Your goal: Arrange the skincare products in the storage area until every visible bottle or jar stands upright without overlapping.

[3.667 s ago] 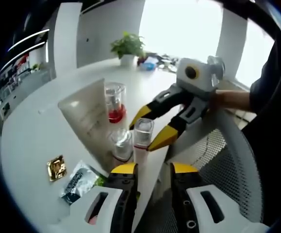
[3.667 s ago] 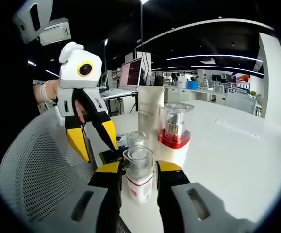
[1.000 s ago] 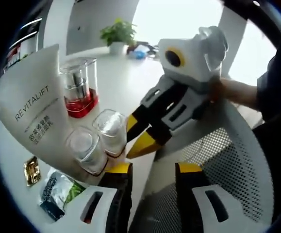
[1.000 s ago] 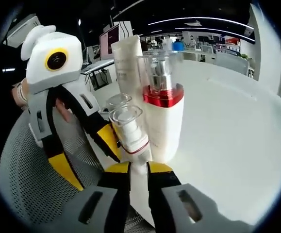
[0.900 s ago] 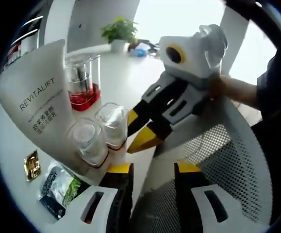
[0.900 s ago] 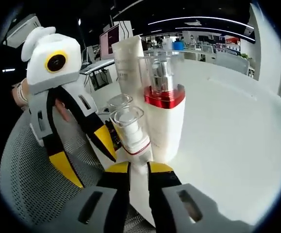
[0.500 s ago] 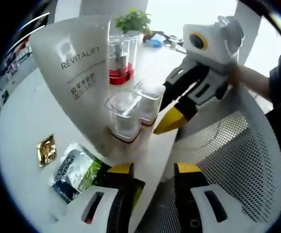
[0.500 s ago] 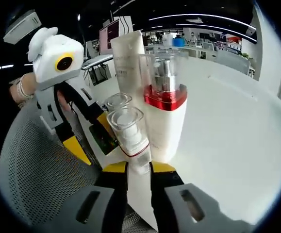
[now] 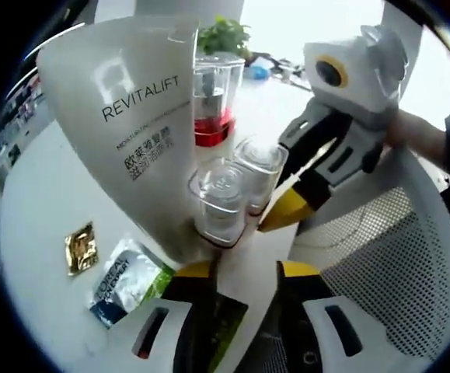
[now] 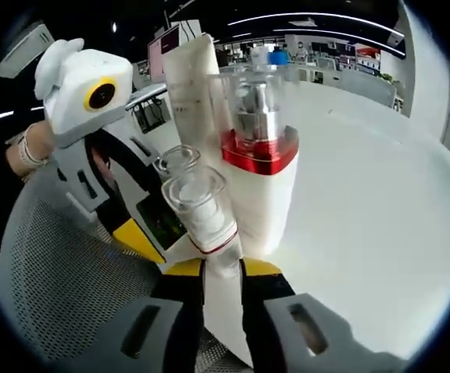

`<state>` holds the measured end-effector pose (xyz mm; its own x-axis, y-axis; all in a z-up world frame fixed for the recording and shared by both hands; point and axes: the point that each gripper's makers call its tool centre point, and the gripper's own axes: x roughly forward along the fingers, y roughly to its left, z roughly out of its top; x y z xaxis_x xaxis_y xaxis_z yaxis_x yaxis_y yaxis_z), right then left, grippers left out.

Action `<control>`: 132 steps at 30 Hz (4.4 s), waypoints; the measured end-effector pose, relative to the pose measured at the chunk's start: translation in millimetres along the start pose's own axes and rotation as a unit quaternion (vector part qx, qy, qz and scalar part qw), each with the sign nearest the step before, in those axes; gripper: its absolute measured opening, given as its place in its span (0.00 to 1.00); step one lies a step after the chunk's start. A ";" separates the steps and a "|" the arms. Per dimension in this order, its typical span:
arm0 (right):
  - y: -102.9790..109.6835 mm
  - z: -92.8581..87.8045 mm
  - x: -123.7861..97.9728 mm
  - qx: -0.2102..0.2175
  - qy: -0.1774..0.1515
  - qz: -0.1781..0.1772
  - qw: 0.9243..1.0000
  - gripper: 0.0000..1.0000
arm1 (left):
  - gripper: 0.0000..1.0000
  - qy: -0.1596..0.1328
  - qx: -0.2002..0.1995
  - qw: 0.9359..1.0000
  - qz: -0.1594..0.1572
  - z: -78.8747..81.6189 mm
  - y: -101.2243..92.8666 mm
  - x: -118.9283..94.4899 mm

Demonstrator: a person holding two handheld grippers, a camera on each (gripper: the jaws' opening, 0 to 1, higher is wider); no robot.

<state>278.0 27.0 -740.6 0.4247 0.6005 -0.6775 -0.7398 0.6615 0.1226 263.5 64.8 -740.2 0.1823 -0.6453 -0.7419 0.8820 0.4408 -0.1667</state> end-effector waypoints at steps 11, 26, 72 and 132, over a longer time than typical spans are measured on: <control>-3.0 -0.2 -0.4 0.010 -0.001 -0.004 1.000 0.15 | 0.24 0.002 -0.006 1.000 0.006 0.7 4.5 2.7; -4.1 2.1 -3.6 0.000 -0.002 -0.012 1.000 0.16 | 0.25 0.007 -0.005 1.000 0.007 -4.1 4.9 0.6; 14.9 67.7 -70.1 -0.046 -0.058 -0.054 0.996 0.84 | 0.76 -0.102 -0.009 0.988 0.112 18.1 19.7 -112.1; 26.0 76.8 -68.0 -0.008 -0.022 -0.132 0.991 0.99 | 0.97 -0.001 -0.207 0.977 0.051 -124.7 87.9 -116.0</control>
<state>270.0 37.9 -635.6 0.6270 0.4268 -0.6517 -0.6073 0.7917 -0.0658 265.6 256.2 -749.8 0.2617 -0.5858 -0.7670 0.6079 0.7173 -0.3404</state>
